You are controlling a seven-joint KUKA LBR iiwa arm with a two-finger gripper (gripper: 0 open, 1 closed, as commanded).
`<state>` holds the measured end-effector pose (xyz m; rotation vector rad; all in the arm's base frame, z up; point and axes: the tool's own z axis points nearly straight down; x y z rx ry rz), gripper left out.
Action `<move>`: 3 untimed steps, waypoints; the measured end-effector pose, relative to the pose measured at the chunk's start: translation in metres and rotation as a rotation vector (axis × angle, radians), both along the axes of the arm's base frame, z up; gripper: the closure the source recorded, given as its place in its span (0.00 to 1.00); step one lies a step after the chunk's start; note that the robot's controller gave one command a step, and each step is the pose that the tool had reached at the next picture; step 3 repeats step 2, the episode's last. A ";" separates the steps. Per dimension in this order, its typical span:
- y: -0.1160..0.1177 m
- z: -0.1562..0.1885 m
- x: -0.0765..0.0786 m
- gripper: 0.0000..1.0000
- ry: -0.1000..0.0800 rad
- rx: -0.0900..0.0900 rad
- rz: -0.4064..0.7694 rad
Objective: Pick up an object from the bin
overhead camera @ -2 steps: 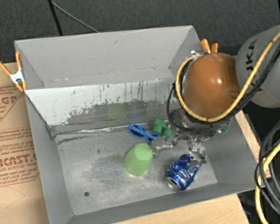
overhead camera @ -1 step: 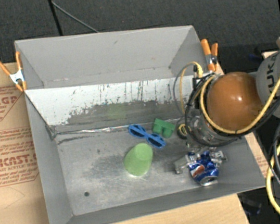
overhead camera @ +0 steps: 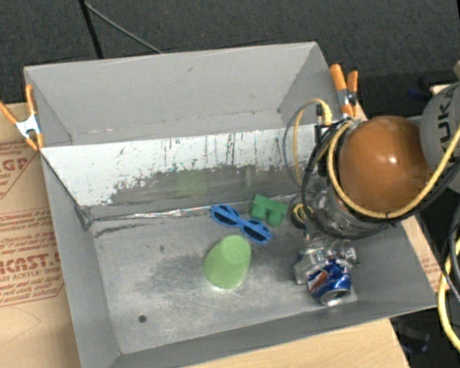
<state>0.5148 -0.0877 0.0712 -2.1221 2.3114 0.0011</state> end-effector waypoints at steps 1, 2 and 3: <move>-0.019 0.110 -0.010 1.00 -0.004 -0.004 0.015; -0.015 0.238 0.033 1.00 -0.008 -0.003 0.094; -0.015 0.238 0.033 1.00 -0.008 -0.003 0.094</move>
Offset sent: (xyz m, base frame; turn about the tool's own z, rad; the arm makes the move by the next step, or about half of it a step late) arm -0.0115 -0.0185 0.1058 -0.0181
